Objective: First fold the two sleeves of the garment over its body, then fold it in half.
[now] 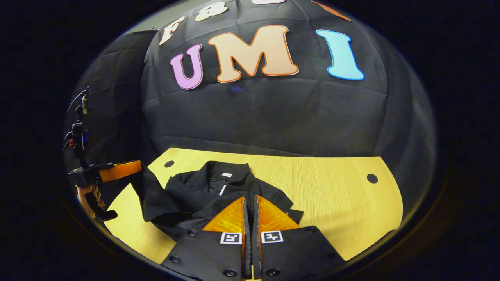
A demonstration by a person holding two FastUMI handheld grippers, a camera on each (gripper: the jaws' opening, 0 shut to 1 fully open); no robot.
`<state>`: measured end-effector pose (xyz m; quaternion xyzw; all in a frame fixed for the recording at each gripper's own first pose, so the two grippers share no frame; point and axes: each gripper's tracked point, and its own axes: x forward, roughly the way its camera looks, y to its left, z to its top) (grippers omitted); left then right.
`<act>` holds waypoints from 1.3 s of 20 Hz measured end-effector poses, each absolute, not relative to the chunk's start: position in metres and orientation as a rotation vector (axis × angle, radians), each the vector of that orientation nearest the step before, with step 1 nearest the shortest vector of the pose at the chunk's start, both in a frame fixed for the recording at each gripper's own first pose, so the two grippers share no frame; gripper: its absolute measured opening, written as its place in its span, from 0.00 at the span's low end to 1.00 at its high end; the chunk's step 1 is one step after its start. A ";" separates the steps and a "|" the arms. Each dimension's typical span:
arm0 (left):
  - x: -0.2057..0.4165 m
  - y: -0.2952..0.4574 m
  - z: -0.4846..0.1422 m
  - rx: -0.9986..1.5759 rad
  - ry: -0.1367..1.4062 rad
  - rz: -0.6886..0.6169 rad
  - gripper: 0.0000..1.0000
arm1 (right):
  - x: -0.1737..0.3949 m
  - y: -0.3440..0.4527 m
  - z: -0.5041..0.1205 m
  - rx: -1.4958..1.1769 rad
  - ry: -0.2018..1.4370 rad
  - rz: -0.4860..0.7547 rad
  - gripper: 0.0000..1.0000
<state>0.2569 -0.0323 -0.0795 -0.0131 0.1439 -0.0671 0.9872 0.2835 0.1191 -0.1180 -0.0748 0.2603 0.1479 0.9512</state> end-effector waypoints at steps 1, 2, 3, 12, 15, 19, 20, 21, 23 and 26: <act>0.265 -0.032 -0.085 -0.029 0.298 -0.132 0.00 | 0.293 0.119 -0.124 -0.143 0.538 0.291 0.03; 0.272 -0.032 -0.090 -0.036 0.301 -0.134 0.00 | 0.302 0.117 -0.129 -0.135 0.543 0.281 0.03; 0.278 -0.033 -0.094 -0.039 0.302 -0.138 0.00 | 0.311 0.116 -0.133 -0.127 0.549 0.273 0.04; 0.329 -0.011 -0.142 -0.071 0.355 -0.055 0.00 | 0.374 0.120 -0.173 -0.059 0.586 0.220 0.04; 0.341 -0.013 -0.154 -0.046 0.368 -0.050 0.00 | 0.385 0.125 -0.181 -0.044 0.584 0.201 0.05; 0.350 -0.019 -0.165 -0.025 0.373 -0.064 0.00 | 0.393 0.124 -0.195 -0.033 0.600 0.177 0.07; 0.352 -0.020 -0.165 -0.025 0.370 -0.067 0.00 | 0.394 0.124 -0.195 -0.029 0.595 0.180 0.18; 0.353 -0.021 -0.167 -0.022 0.370 -0.073 0.04 | 0.397 0.127 -0.192 -0.019 0.580 0.186 0.15; 0.354 -0.021 -0.168 -0.009 0.371 -0.075 0.10 | 0.401 0.128 -0.183 0.004 0.551 0.186 0.27; 0.355 -0.025 -0.163 -0.013 0.353 -0.094 0.36 | 0.402 0.131 -0.180 0.025 0.537 0.194 0.53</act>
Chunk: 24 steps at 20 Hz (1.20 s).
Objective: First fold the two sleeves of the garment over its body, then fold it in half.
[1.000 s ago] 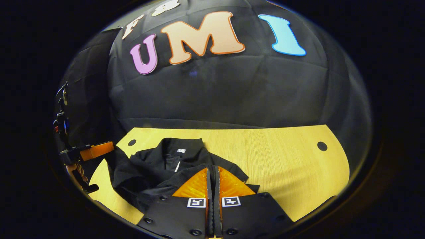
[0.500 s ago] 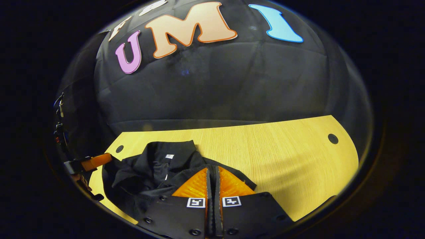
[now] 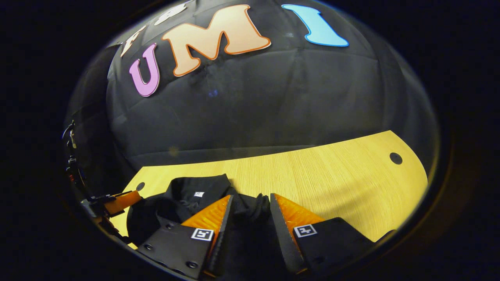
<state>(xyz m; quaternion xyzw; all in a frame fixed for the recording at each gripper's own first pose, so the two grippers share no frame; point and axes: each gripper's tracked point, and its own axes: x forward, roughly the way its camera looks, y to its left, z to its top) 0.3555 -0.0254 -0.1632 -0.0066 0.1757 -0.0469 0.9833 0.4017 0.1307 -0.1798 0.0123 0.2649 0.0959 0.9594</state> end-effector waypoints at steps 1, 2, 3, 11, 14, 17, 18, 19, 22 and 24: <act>0.357 -0.025 -0.161 -0.010 0.347 -0.094 0.48 | 0.400 0.131 -0.179 0.022 0.538 0.196 0.60; 0.355 -0.024 -0.158 -0.009 0.341 -0.091 0.60 | 0.396 0.133 -0.179 0.013 0.540 0.199 0.67; 0.354 -0.025 -0.156 -0.017 0.336 -0.095 0.71 | 0.397 0.134 -0.180 -0.002 0.541 0.200 0.73; 0.321 -0.021 -0.125 -0.025 0.333 -0.078 0.95 | 0.362 0.149 -0.140 -0.066 0.477 0.254 0.99; 0.297 -0.017 -0.093 -0.022 0.278 -0.069 0.95 | 0.334 0.149 -0.113 -0.083 0.425 0.281 0.99; 0.265 -0.013 -0.067 -0.003 0.226 -0.055 0.95 | 0.298 0.145 -0.088 -0.086 0.379 0.303 0.99; 0.253 -0.012 -0.058 0.002 0.210 -0.045 0.95 | 0.285 0.145 -0.080 -0.086 0.359 0.311 0.99; 0.241 -0.012 -0.053 0.003 0.197 -0.039 0.95 | 0.273 0.143 -0.072 -0.090 0.338 0.314 0.99; 0.200 -0.015 -0.039 -0.011 0.161 -0.020 0.94 | 0.233 0.137 -0.049 -0.108 0.270 0.321 0.98; 0.171 -0.015 -0.031 -0.031 0.133 0.001 0.94 | 0.206 0.135 -0.034 -0.103 0.204 0.328 0.98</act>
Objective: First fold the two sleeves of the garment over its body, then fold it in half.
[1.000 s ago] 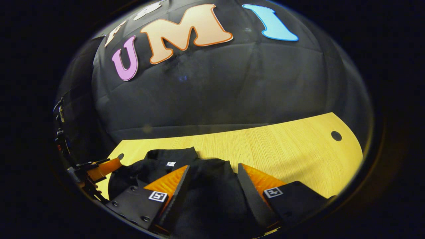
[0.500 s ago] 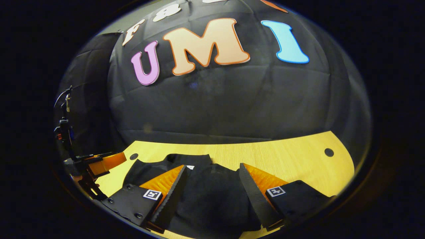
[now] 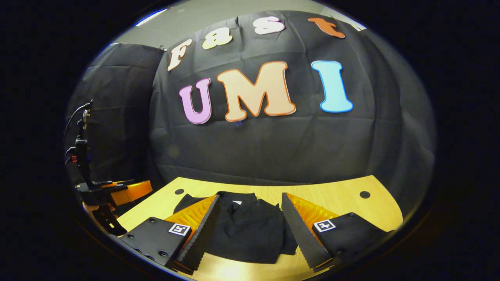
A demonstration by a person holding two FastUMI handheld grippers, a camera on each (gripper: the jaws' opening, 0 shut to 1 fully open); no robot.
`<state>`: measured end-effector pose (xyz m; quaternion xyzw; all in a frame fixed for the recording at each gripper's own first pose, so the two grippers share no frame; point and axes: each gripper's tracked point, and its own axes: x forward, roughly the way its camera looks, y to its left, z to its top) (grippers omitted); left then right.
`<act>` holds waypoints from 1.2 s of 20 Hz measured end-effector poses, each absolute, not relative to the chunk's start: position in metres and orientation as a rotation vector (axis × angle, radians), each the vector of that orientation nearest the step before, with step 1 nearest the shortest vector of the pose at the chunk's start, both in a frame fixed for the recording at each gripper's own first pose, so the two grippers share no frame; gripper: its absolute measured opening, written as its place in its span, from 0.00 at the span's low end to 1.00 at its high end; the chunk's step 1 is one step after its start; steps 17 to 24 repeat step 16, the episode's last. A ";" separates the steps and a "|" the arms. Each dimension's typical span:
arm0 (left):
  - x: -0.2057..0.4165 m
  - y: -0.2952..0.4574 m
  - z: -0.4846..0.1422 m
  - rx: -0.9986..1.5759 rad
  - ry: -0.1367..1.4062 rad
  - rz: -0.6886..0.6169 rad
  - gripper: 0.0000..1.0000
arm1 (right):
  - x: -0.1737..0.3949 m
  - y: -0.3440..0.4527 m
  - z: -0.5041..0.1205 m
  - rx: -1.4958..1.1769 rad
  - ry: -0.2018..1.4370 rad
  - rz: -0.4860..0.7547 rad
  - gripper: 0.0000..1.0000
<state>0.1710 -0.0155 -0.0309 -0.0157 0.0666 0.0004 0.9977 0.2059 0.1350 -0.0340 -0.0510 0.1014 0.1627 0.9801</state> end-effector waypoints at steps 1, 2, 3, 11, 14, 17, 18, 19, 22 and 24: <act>0.158 -0.015 -0.024 -0.046 0.100 0.014 0.95 | 0.194 0.133 -0.028 -0.105 0.173 0.328 0.98; 0.145 -0.017 -0.018 -0.061 0.079 0.018 0.94 | 0.180 0.129 -0.024 -0.107 0.150 0.330 0.94; 0.133 -0.019 -0.014 -0.071 0.063 0.016 0.93 | 0.165 0.128 -0.021 -0.103 0.139 0.333 0.98; 0.062 -0.024 -0.010 -0.060 0.041 0.014 0.92 | 0.077 0.113 -0.020 0.033 0.119 0.353 0.98; 0.044 -0.025 -0.027 -0.074 0.082 0.030 0.93 | 0.058 0.105 -0.029 0.034 0.125 0.356 0.94; 0.034 -0.028 -0.038 -0.076 0.111 0.034 0.92 | 0.051 0.099 -0.035 0.042 0.140 0.355 0.97; 0.034 -0.028 -0.038 -0.076 0.111 0.034 0.92 | 0.051 0.099 -0.035 0.042 0.140 0.355 0.97; 0.034 -0.028 -0.038 -0.076 0.111 0.034 0.92 | 0.051 0.099 -0.035 0.042 0.140 0.355 0.97; 0.034 -0.028 -0.038 -0.076 0.111 0.034 0.92 | 0.051 0.099 -0.035 0.042 0.140 0.355 0.97; 0.034 -0.028 -0.038 -0.076 0.111 0.034 0.92 | 0.051 0.099 -0.035 0.042 0.140 0.355 0.97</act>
